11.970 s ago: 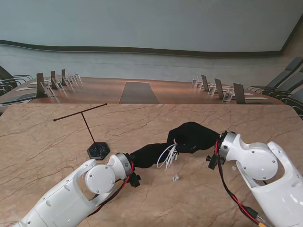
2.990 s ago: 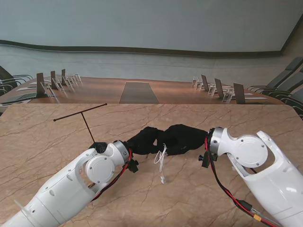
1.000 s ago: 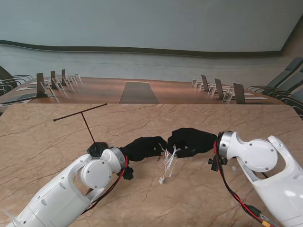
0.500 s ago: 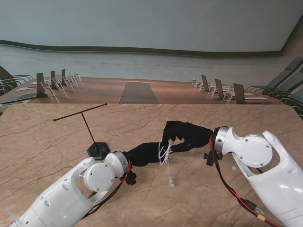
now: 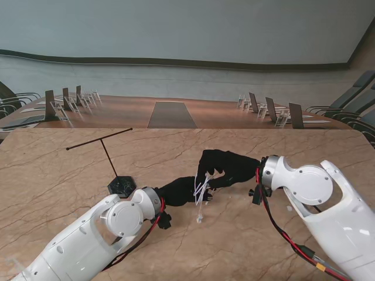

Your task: Take the wired earphone off the rack, coil the cable and place them on the table

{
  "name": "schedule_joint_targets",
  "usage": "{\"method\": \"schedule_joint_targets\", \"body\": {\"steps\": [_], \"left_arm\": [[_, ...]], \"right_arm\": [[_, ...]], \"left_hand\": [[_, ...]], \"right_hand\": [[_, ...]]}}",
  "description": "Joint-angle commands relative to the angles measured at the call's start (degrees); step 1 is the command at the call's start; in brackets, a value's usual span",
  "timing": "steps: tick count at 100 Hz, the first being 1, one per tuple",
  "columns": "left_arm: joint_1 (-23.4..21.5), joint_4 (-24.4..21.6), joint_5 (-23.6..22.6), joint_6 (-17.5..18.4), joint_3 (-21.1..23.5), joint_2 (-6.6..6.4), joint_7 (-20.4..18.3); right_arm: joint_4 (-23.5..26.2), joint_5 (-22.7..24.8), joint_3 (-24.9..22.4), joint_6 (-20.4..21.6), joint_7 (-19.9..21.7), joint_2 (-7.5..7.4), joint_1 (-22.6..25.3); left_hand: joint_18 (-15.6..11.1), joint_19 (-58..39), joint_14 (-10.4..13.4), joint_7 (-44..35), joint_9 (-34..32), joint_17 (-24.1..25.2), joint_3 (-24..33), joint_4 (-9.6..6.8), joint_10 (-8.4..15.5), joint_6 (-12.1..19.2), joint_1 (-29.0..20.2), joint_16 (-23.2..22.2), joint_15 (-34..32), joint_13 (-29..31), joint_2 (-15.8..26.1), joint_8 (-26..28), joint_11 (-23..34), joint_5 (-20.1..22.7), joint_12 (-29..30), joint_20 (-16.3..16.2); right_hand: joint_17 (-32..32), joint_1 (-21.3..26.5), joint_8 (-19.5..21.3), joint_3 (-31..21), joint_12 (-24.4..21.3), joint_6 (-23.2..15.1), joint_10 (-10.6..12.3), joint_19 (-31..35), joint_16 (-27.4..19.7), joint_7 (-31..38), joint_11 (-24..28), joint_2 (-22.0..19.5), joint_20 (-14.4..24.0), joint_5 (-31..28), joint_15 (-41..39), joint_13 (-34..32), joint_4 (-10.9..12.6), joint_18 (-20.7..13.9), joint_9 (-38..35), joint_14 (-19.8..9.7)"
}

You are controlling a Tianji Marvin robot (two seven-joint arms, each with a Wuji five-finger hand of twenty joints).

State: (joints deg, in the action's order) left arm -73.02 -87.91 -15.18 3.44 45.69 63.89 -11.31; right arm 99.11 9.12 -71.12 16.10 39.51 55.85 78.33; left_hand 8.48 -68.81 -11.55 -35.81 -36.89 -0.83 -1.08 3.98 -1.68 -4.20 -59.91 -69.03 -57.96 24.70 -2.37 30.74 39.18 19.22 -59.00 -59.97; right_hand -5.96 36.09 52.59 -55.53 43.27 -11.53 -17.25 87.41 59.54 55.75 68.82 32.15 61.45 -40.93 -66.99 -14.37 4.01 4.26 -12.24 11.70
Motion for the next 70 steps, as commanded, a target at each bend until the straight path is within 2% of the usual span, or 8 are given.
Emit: {"method": "schedule_joint_targets", "body": {"steps": [1, 41, 61, 70], "left_arm": [[-0.1, -0.1, 0.4, 0.2, -0.2, 0.37, -0.4], [-0.3, -0.2, 0.6, -0.5, -0.2, 0.46, -0.2], [-0.5, -0.3, 0.9, -0.9, -0.2, 0.44, -0.4], [-0.2, 0.0, 1.0, -0.9, -0.6, 0.58, -0.2]], "right_arm": [[0.0, 0.0, 0.3, -0.2, 0.1, 0.32, -0.2], [-0.7, -0.6, 1.3, -0.5, 0.3, 0.35, -1.1], [-0.9, -0.9, 1.4, -0.2, 0.2, 0.37, -1.0], [-1.0, -1.2, 1.6, -0.2, 0.3, 0.38, -1.1]], "left_hand": [[-1.3, -0.9, 1.4, 0.3, 0.2, 0.1, 0.4, -1.48, 0.2, 1.0, 0.5, 0.5, 0.4, 0.0, 0.0, 0.6, 1.4, -0.7, 0.3, 0.2], [-0.8, -1.1, 1.1, 0.4, -0.6, -0.4, 0.2, -1.52, -0.1, 0.9, 2.4, 0.5, 0.0, 0.7, -0.2, 1.0, 2.3, 0.8, 0.5, 0.3], [-0.7, -1.1, 1.0, -0.1, -0.4, -0.2, 0.2, -1.35, -0.3, 2.2, 2.3, 0.8, 0.4, 0.4, -0.6, 1.7, 1.8, 1.7, 0.8, 0.4], [-0.7, -1.2, 1.0, -0.4, -0.6, -0.2, 0.6, -1.37, -0.5, 3.7, 1.1, 0.9, 0.5, 0.5, -1.3, 2.2, 1.7, 2.1, 0.9, 0.5]], "right_hand": [[0.1, 2.6, 2.9, -3.5, 0.5, -11.8, 0.3, 0.4, 1.2, 7.1, 0.2, -6.3, 1.4, -6.4, 0.0, -0.2, 3.2, -8.2, 0.0, 1.2], [-0.3, 2.7, 3.0, -3.4, 0.4, -11.4, 0.0, 0.5, 1.2, 7.5, 0.3, -6.6, 1.5, -6.3, -0.1, -0.6, 3.8, -8.0, -0.8, 1.5], [-0.3, 2.6, 2.9, -3.5, 0.3, -11.5, 0.1, 0.5, 1.2, 7.6, 0.3, -6.4, 1.5, -6.4, -0.1, -0.7, 4.0, -8.0, -0.9, 1.4], [0.0, 2.6, 2.8, -3.5, 0.3, -11.6, 0.1, 0.4, 1.2, 7.6, 0.3, -6.3, 1.4, -6.4, 0.0, -0.5, 4.1, -8.0, -0.9, 1.4]]}}
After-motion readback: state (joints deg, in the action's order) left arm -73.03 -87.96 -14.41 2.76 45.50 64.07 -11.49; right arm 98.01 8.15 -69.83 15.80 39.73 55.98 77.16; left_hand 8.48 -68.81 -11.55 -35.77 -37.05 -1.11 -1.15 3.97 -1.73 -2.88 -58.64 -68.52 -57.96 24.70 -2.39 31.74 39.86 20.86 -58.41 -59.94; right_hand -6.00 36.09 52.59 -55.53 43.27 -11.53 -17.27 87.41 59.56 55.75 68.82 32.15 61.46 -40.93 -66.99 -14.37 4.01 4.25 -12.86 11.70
